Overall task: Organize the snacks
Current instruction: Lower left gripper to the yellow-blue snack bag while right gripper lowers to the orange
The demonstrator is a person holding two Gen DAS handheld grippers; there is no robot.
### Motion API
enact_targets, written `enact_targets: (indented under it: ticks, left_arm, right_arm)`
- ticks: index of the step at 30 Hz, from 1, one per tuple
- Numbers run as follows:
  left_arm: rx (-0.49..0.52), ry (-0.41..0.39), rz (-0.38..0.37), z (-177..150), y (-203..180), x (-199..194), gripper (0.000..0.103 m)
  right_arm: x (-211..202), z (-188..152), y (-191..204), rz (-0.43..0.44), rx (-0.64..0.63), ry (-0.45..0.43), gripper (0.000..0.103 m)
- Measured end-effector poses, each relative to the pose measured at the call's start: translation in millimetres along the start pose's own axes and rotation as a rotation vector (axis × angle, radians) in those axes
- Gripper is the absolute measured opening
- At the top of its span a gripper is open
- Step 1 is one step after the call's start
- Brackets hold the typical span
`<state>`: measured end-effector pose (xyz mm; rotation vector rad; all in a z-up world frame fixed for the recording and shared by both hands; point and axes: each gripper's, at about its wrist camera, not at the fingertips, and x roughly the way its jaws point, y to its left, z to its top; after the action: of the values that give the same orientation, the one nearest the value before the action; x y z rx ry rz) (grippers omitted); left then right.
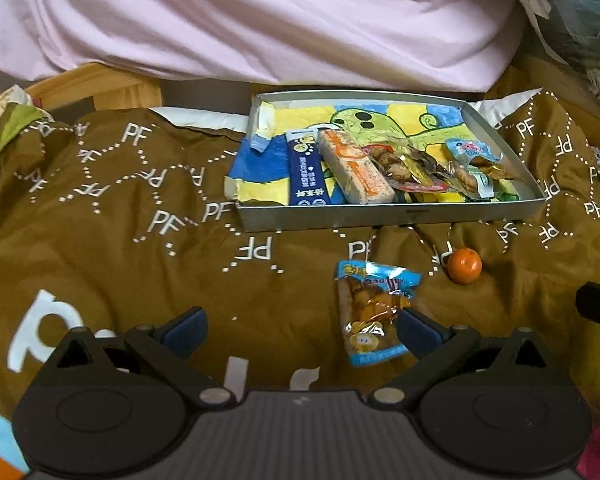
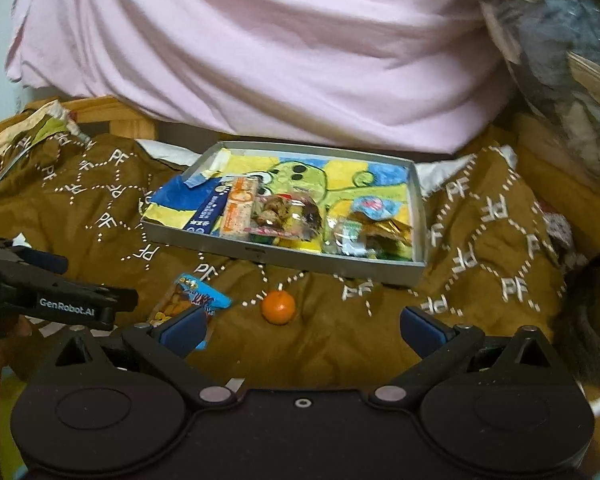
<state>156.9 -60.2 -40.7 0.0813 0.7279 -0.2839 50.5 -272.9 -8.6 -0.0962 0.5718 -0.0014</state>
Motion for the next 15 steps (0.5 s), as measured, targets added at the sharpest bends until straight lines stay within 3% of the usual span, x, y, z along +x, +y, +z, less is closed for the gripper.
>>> enact_targets:
  ticks: [7, 15]
  left_arm:
    - [0.044, 0.017, -0.044, 1, -10, 23, 0.103]
    - [0.105, 0.027, -0.119, 5, -20, 44, 0.103]
  right_arm:
    - [31, 8, -10, 0.046, -0.089, -0.034, 0.102]
    - [73, 8, -22, 0.087, -0.107, 0.002, 0.102]
